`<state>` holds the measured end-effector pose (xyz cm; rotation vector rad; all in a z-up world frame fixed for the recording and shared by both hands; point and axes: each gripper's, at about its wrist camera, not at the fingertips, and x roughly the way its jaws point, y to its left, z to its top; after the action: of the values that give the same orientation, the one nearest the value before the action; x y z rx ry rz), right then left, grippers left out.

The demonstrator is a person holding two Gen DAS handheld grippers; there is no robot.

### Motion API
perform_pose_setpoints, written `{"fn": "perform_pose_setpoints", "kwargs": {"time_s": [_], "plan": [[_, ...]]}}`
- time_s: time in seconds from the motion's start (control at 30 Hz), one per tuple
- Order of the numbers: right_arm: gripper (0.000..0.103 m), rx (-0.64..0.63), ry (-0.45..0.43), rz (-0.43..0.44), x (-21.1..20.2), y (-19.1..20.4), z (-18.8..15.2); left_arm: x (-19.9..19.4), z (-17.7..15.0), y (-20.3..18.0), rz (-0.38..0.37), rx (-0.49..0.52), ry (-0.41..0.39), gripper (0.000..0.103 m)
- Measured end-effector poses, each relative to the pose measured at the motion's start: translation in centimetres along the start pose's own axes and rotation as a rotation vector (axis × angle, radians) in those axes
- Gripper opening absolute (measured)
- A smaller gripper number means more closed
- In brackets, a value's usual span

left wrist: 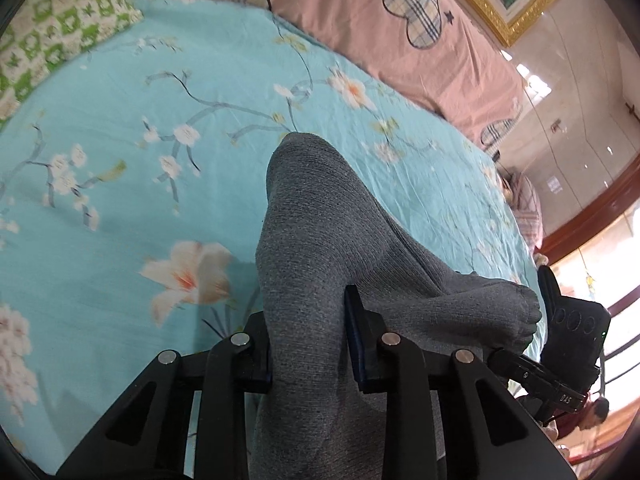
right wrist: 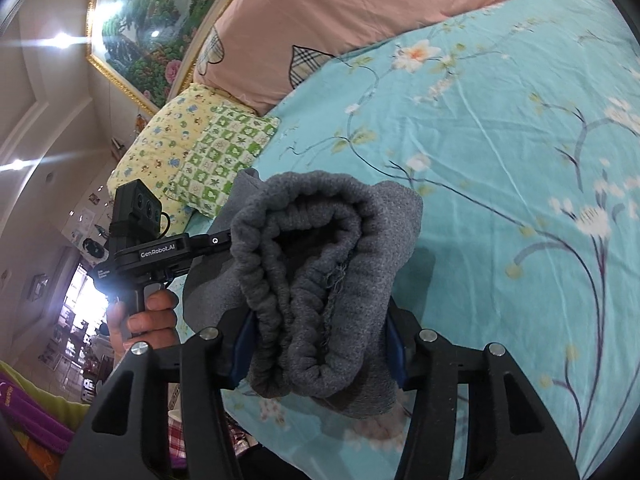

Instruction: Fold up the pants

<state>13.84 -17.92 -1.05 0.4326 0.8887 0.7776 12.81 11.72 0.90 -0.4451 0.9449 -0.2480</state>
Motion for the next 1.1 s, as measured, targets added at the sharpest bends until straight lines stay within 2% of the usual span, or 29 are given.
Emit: {"fn": "perform_pose_setpoints", "kwargs": {"time_s": [0.33, 0.57, 0.77, 1.1], "plan": [[0.055, -0.108, 0.020, 0.038, 3.9, 2.6, 5.5, -4.0, 2.5, 2.3, 0.102, -0.045, -0.120, 0.028], [0.055, -0.172, 0.047, 0.053, 7.7, 4.2, 8.7, -5.3, 4.5, 5.1, 0.153, -0.093, -0.157, 0.028], [0.055, -0.182, 0.079, 0.061, 11.5, 4.3, 11.1, -4.8, 6.2, 7.2, 0.192, -0.139, -0.171, 0.027], [0.056, -0.201, 0.131, 0.063, 16.5, 4.2, 13.6, -3.2, 8.0, 10.8, 0.217, -0.210, -0.174, 0.027]]}}
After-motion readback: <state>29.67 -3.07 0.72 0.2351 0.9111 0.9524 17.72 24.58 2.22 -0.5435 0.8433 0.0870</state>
